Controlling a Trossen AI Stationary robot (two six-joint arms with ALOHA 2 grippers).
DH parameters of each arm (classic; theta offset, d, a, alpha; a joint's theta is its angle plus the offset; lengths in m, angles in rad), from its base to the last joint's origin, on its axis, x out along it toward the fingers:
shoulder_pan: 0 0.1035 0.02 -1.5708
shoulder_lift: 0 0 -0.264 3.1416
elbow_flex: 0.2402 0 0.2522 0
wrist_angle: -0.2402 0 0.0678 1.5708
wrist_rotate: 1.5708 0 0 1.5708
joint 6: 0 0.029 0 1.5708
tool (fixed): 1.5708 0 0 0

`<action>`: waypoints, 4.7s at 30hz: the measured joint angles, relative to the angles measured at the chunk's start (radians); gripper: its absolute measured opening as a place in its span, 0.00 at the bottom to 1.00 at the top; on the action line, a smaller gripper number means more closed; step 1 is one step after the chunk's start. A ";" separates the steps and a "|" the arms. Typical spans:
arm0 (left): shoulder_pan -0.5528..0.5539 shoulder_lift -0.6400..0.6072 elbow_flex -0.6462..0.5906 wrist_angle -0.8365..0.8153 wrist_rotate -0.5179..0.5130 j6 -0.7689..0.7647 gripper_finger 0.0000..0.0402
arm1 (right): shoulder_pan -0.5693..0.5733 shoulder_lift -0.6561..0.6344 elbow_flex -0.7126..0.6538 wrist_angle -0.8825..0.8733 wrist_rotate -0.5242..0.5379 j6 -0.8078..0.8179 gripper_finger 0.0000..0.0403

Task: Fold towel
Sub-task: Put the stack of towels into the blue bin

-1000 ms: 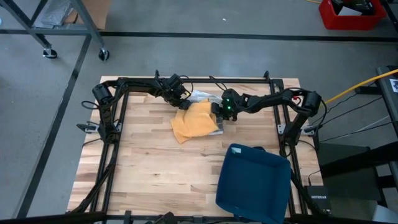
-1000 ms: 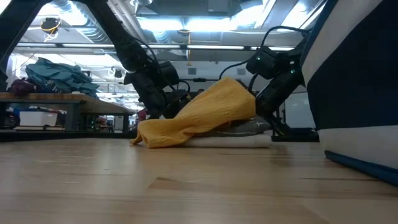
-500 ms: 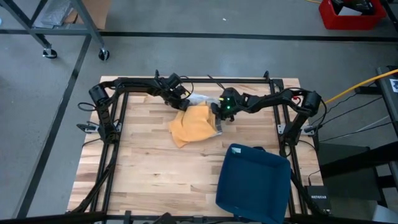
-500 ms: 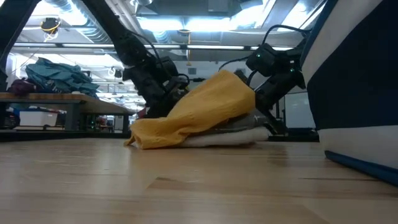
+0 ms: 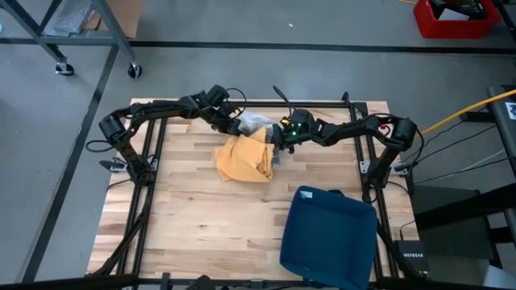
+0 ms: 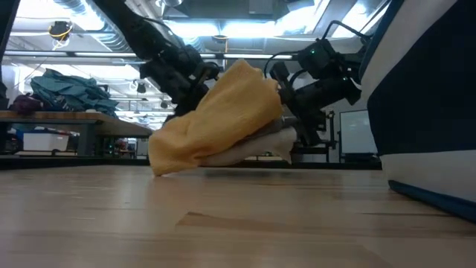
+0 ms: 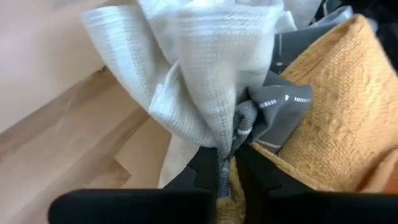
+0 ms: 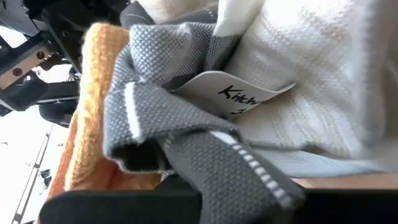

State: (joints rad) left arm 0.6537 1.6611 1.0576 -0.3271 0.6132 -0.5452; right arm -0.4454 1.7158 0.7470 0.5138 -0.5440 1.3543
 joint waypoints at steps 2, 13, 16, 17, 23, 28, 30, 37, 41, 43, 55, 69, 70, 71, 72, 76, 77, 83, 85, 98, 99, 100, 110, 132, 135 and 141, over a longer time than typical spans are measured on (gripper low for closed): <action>0.007 -0.006 0.000 -0.002 0.000 0.007 0.05 | 0.000 0.000 0.001 -0.001 0.002 0.000 0.08; 0.005 0.002 0.000 -0.018 0.039 -0.020 0.05 | 0.001 -0.001 0.001 0.002 -0.032 0.052 0.07; 0.007 0.002 0.000 -0.026 0.032 0.002 0.05 | 0.002 -0.001 0.001 -0.010 -0.024 0.044 0.07; 0.007 0.002 0.001 -0.026 0.028 0.012 0.06 | 0.002 -0.002 0.001 -0.026 -0.008 0.029 0.07; 0.007 0.002 0.001 -0.028 -0.027 0.084 0.21 | 0.001 -0.002 0.001 -0.134 0.054 -0.005 0.14; -0.007 0.002 0.002 -0.028 -0.088 0.135 0.32 | 0.001 -0.002 0.001 -0.151 -0.003 -0.047 0.26; -0.013 0.002 0.002 -0.028 -0.120 0.138 0.35 | 0.001 -0.002 0.001 -0.152 -0.009 -0.047 0.31; 0.029 -0.002 0.003 -0.025 -0.276 0.155 0.36 | -0.008 -0.002 0.001 -0.153 -0.017 -0.045 0.36; 0.086 -0.032 0.005 -0.006 -0.267 0.150 0.32 | -0.009 -0.002 0.001 -0.167 0.021 -0.045 0.33; 0.110 -0.048 0.006 0.008 -0.216 0.155 0.30 | -0.014 -0.002 0.001 -0.188 0.036 -0.045 0.32; 0.080 -0.130 0.006 0.013 0.012 0.293 0.24 | -0.084 -0.024 0.001 -0.231 0.121 -0.079 0.31; 0.054 -0.129 0.006 -0.077 0.008 0.419 0.21 | -0.164 -0.144 0.001 -0.457 0.133 -0.196 0.31; 0.054 -0.129 0.006 -0.077 0.008 0.420 0.21 | -0.164 -0.156 0.001 -0.455 0.128 -0.203 0.31; 0.054 -0.129 0.006 -0.078 0.008 0.420 0.21 | -0.164 -0.171 0.001 -0.454 0.122 -0.209 0.31; 0.054 -0.129 0.005 -0.078 0.008 0.420 0.21 | -0.165 -0.186 0.001 -0.454 0.119 -0.214 0.31; 0.053 -0.129 0.005 -0.084 0.008 0.426 0.21 | -0.171 -0.245 0.001 -0.455 0.082 -0.237 0.31; 0.053 -0.128 0.005 -0.084 0.008 0.426 0.21 | -0.171 -0.259 0.001 -0.455 0.072 -0.237 0.31; 0.053 -0.128 0.005 -0.083 0.008 0.423 0.21 | -0.142 -0.307 0.001 -0.462 0.062 -0.231 0.31; 0.048 -0.128 0.005 -0.084 0.008 0.418 0.21 | -0.111 -0.307 0.001 -0.465 0.079 -0.203 0.31; -0.090 -0.128 -0.003 -0.135 0.007 0.501 0.21 | 0.048 -0.304 0.001 -0.552 0.162 -0.178 0.31; -0.104 -0.128 -0.003 -0.133 0.008 0.508 0.21 | 0.060 -0.304 0.001 -0.559 0.171 -0.178 0.31; -0.118 -0.128 -0.003 -0.134 0.008 0.517 0.21 | 0.074 -0.304 0.001 -0.561 0.180 -0.178 0.31; -0.221 -0.128 -0.003 -0.061 -0.085 0.557 0.21 | 0.193 -0.304 0.001 -0.578 0.310 -0.172 0.31; -0.323 -0.128 -0.003 0.080 -0.304 0.758 0.21 | 0.287 -0.303 0.001 -0.454 0.307 -0.204 0.31; -0.323 -0.128 -0.003 0.077 -0.304 0.757 0.21 | 0.305 -0.303 0.001 -0.362 0.307 -0.253 0.31; -0.323 -0.128 -0.003 0.076 -0.304 0.749 0.21 | 0.301 -0.303 0.001 -0.400 0.341 -0.289 0.31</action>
State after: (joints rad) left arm 0.3309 1.5333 1.0542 -0.2512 0.3087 0.2034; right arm -0.1444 1.4128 0.7479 0.1140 -0.2034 1.0653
